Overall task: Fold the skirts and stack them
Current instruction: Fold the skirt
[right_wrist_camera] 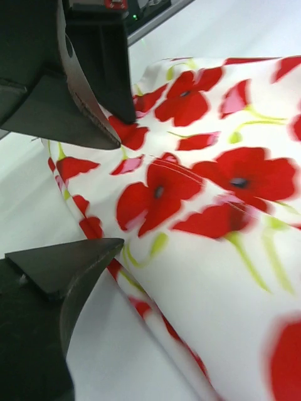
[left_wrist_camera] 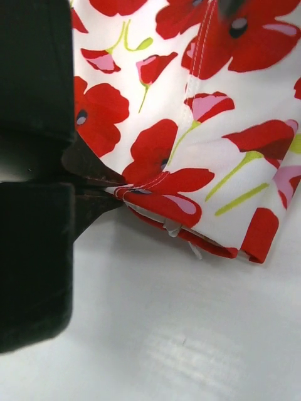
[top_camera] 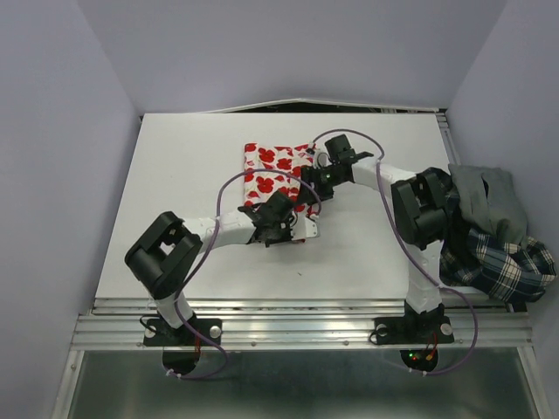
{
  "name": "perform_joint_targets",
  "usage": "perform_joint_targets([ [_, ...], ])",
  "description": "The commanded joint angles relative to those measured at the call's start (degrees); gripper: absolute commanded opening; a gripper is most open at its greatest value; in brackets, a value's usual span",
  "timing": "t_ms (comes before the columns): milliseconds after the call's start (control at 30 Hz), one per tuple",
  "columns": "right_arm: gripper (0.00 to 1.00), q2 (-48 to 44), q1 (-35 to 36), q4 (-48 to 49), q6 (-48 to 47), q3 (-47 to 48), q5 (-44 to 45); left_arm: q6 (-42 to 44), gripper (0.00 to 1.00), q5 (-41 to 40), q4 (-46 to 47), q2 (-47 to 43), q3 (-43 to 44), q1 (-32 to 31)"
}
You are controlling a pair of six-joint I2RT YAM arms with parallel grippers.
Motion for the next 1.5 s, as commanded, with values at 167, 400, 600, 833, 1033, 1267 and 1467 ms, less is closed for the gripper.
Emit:
perform_joint_targets([
  [167,0.72,-2.65,-1.52,12.07,7.60,13.38,-5.25,-2.60,0.00,10.90,-18.19,-5.95,6.88,-0.67],
  [400,0.73,5.07,0.23,38.60,32.67,10.05,-16.86,-4.01,0.00,15.21,-23.64,-8.33,10.83,-0.94],
  [600,0.73,9.74,3.23,62.97,50.53,2.92,-18.89,-4.37,0.00,16.09,-25.40,-9.12,12.51,-1.11],
  [833,0.70,16.33,5.69,58.09,41.57,0.64,-17.92,-4.19,0.00,17.50,-27.59,-10.18,14.70,-1.11],
  [1033,0.67,15.73,6.75,57.73,38.41,-7.26,-18.98,-4.10,0.00,16.62,-29.62,-11.14,19.44,-1.11],
  [1267,0.66,10.19,9.47,56.50,36.91,-15.35,-18.98,-4.01,0.00,15.65,-31.81,-11.58,25.33,-1.11],
  [1467,0.66,5.53,12.02,57.73,37.36,-22.73,-19.77,-3.22,0.00,14.16,-33.92,-12.46,28.15,-1.11],
])
